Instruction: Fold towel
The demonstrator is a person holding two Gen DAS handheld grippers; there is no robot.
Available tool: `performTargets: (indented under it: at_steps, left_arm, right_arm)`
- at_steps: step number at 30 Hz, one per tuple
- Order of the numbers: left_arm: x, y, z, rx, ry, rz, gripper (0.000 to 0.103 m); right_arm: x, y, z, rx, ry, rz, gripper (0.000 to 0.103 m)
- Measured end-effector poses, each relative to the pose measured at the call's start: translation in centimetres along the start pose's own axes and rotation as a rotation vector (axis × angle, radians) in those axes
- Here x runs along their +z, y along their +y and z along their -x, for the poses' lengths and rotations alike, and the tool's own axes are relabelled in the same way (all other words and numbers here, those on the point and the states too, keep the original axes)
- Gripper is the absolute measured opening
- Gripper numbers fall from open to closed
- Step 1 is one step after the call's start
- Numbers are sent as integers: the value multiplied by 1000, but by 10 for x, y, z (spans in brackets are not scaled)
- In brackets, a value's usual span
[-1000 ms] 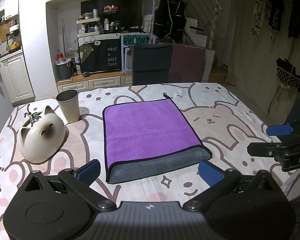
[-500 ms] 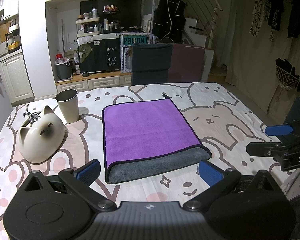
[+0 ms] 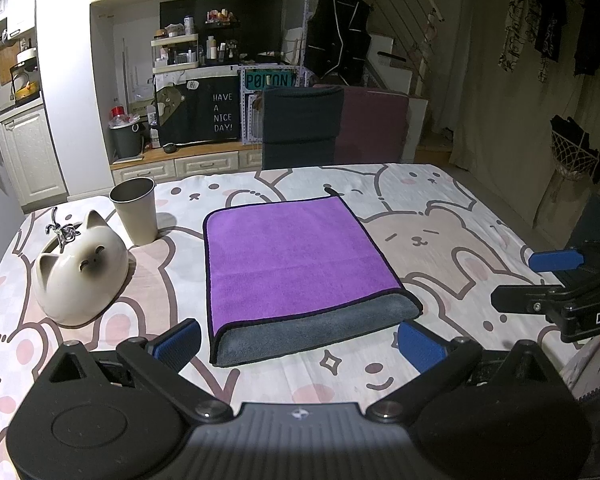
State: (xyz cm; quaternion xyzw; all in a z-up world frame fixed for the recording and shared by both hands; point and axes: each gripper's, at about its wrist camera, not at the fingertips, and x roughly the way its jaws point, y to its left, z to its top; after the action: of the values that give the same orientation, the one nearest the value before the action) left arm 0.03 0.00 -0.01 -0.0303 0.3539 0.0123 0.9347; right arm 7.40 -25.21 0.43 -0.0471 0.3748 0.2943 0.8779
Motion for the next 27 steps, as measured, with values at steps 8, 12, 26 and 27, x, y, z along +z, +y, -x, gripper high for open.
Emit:
performTargets:
  at_steps: [8,12,26,27]
  left_arm:
    - [0,-1,-3,11,9,1,103]
    - [1,-1,-3,13,8,2,103]
    - [4,16,-23,64,28,37,103]
    - [5,17,-25,75,26,33,103]
  right_arm:
    - [-2,-1,0,0,6,-14,102]
    - [-2,-4,0,-2,12,-22,102]
    - [7,-18,-12,-17,34,-20,102]
    - [8,-19,-13,-17,30,-22,102]
